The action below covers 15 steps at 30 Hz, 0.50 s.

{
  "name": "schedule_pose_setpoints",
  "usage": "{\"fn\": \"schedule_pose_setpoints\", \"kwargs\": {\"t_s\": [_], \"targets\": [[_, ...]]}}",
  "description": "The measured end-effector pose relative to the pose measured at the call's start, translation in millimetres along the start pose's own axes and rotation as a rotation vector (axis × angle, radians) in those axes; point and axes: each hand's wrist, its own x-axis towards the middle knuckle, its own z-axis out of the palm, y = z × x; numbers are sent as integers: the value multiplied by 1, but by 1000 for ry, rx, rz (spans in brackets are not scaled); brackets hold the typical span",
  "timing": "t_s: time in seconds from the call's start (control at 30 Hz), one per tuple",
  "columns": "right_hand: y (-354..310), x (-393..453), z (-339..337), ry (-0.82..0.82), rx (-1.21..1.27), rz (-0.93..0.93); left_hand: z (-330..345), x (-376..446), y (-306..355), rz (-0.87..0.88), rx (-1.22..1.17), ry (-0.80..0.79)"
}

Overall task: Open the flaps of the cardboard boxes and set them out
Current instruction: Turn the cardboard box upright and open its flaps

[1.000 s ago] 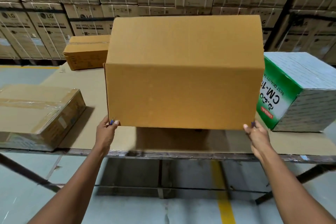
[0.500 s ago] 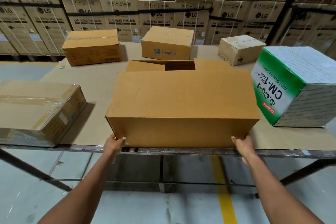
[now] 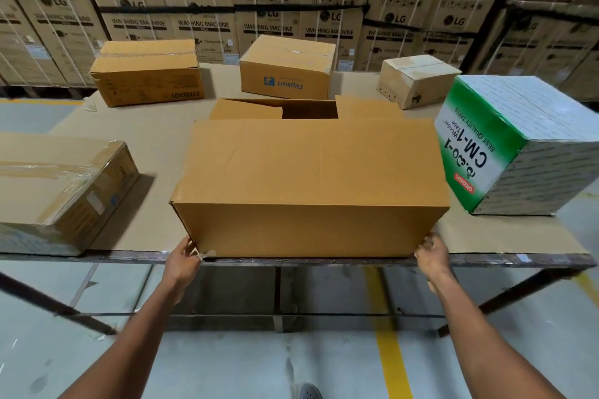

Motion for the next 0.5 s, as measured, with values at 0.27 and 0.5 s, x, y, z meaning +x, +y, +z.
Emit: {"fn": "schedule_pose_setpoints", "kwargs": {"t_s": [0.27, 0.5], "targets": [[-1, -13, 5, 63, -4, -31, -4, -12, -8, 32, -23, -74], [10, -15, 0, 26, 35, -18, 0, -26, -7, 58, -42, -78]]}}
